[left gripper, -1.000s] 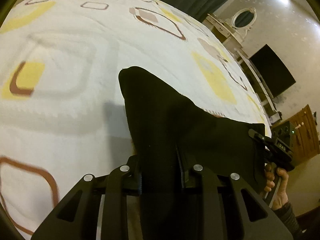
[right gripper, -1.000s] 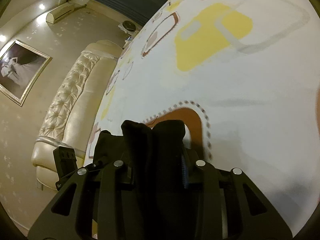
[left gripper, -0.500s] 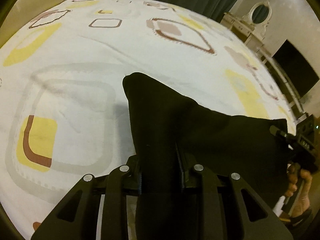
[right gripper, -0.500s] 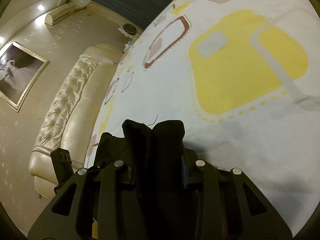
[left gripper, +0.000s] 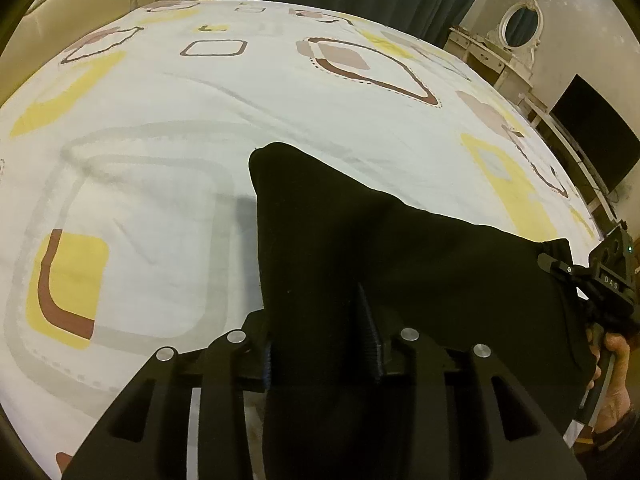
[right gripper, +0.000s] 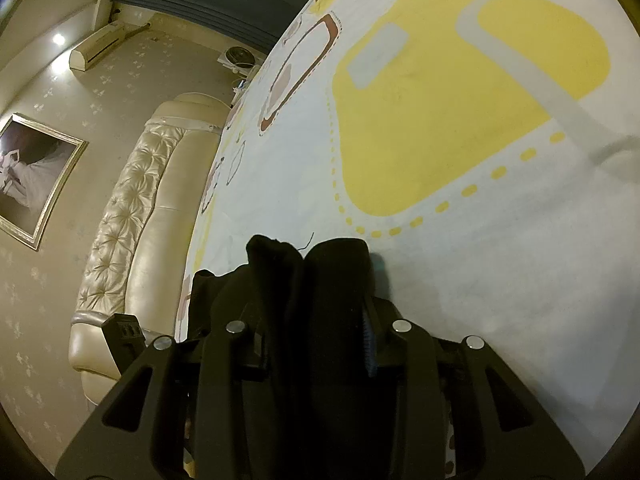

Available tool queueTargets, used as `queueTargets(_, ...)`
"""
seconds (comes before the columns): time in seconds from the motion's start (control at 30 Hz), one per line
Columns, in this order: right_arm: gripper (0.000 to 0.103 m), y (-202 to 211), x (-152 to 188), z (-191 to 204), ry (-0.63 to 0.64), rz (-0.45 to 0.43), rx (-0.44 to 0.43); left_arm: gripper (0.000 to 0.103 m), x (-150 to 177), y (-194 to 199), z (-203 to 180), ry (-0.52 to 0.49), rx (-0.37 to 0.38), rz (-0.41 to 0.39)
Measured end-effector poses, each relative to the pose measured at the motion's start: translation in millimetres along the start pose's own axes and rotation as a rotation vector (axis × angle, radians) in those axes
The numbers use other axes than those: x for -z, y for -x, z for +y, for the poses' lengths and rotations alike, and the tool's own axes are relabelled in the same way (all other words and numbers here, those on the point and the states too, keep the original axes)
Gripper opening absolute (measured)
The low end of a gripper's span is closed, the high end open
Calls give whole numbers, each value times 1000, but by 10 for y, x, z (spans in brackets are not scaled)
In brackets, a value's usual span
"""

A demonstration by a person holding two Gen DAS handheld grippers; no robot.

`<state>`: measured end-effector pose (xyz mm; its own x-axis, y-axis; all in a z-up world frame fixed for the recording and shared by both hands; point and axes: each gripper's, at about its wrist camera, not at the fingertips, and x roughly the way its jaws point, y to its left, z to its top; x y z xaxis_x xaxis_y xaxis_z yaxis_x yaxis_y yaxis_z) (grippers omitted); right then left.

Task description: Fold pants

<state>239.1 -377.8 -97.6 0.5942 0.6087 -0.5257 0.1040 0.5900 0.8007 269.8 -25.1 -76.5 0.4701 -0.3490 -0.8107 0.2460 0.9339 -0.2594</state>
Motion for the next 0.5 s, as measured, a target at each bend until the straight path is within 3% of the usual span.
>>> queueTargets(0.5,31,-10,25,-23,4,-11,-10,38,16,0,39,16,23,-8)
